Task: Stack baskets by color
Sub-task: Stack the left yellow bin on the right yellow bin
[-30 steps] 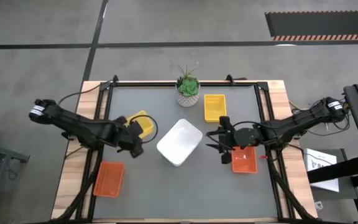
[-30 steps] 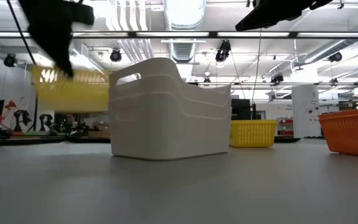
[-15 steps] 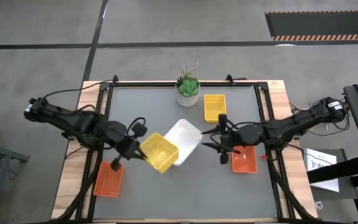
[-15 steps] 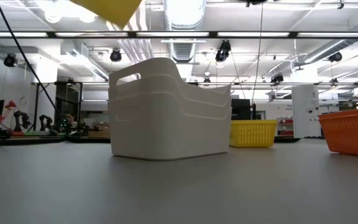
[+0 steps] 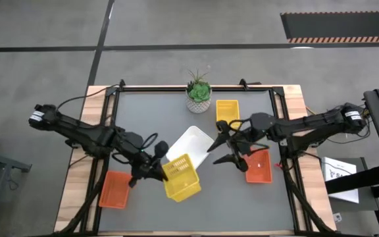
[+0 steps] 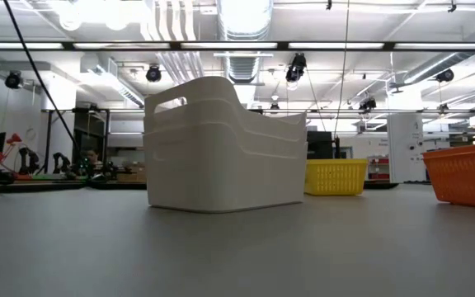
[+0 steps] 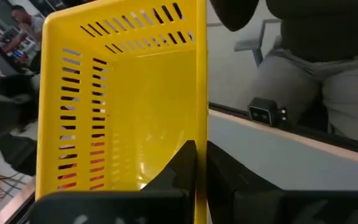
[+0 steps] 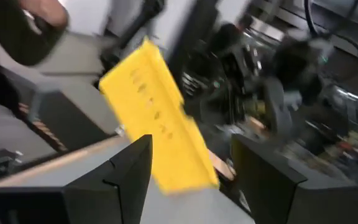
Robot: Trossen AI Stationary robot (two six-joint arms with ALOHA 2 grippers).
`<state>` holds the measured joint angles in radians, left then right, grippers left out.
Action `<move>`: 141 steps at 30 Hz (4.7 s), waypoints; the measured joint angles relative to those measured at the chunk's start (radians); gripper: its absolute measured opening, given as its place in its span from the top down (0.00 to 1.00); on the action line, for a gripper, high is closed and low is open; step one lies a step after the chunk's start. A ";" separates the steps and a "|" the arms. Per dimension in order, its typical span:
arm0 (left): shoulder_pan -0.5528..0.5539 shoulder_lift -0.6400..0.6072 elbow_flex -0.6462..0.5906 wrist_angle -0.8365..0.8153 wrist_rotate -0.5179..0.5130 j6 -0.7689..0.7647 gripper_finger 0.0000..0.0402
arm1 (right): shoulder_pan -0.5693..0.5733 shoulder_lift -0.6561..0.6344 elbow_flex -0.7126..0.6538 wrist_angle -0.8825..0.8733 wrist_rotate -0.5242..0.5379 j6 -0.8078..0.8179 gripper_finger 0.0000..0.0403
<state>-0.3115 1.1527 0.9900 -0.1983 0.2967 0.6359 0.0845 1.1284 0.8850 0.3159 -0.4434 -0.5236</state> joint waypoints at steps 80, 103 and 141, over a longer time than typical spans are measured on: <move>0.107 -0.188 -0.163 0.250 -0.412 -0.129 0.56 | 0.024 0.250 0.568 -1.285 0.422 0.328 0.98; 0.109 -0.259 -0.356 0.557 -0.419 -0.092 0.56 | -0.236 -0.031 -0.102 -0.713 0.537 0.340 0.98; 0.109 -0.255 -0.358 0.547 -0.463 -0.072 0.56 | -0.487 0.171 -0.114 -0.630 0.390 0.218 0.73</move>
<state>-0.2028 0.8974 0.6323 0.3485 -0.1665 0.5636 -0.4023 1.2996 0.7712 -0.3138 -0.0530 -0.3056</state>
